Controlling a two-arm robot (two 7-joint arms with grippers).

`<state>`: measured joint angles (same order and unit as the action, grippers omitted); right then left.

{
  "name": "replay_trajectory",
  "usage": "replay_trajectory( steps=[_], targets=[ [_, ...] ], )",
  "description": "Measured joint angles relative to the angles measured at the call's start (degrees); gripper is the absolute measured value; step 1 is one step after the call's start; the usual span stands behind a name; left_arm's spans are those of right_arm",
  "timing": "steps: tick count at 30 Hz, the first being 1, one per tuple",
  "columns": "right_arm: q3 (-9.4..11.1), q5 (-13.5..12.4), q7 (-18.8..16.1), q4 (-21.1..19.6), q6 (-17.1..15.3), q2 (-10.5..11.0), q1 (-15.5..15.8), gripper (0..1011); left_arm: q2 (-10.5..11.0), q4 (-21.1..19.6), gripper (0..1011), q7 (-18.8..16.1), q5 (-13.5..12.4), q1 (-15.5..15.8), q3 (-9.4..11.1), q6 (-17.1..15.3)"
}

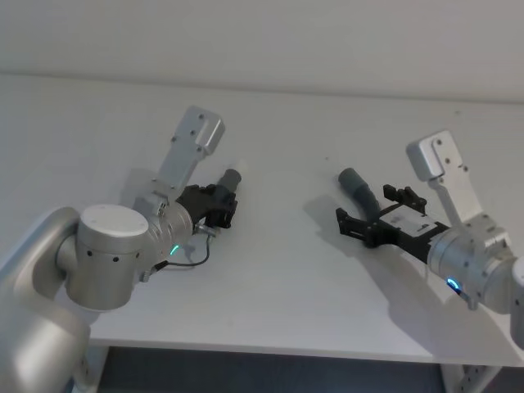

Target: Use both hands to pick up one end of the pipe from the table, align the ends, and insert them.

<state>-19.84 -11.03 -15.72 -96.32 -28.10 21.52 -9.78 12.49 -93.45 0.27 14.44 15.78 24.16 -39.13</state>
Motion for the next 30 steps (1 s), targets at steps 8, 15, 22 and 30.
replay_trajectory(
  steps=[8, 15, 22, 30],
  targets=[
    [-0.4, 0.4, 0.0, 1.6, -0.9, -1.3, -1.1, 1001, 0.0, 0.0, 331, 0.0, 0.0, 0.0, 0.0, 0.0],
    [-0.5, 0.7, 0.1, 2.5, -1.6, -2.1, -1.7, 1001, 0.0, 0.0, 331, 0.0, 0.0, 0.0, 0.0, 0.0],
    [-0.5, 0.9, 0.2, 3.5, -2.5, -3.0, -2.3, 1001, 0.0, 0.0, 331, 0.0, 0.0, 0.0, 0.0, 0.0],
    [-0.3, 1.2, 0.2, 4.3, -3.4, -3.7, -2.8, 1001, 0.0, 0.0, 331, 0.0, 0.0, 0.0, 0.0, 0.0]
  ],
)
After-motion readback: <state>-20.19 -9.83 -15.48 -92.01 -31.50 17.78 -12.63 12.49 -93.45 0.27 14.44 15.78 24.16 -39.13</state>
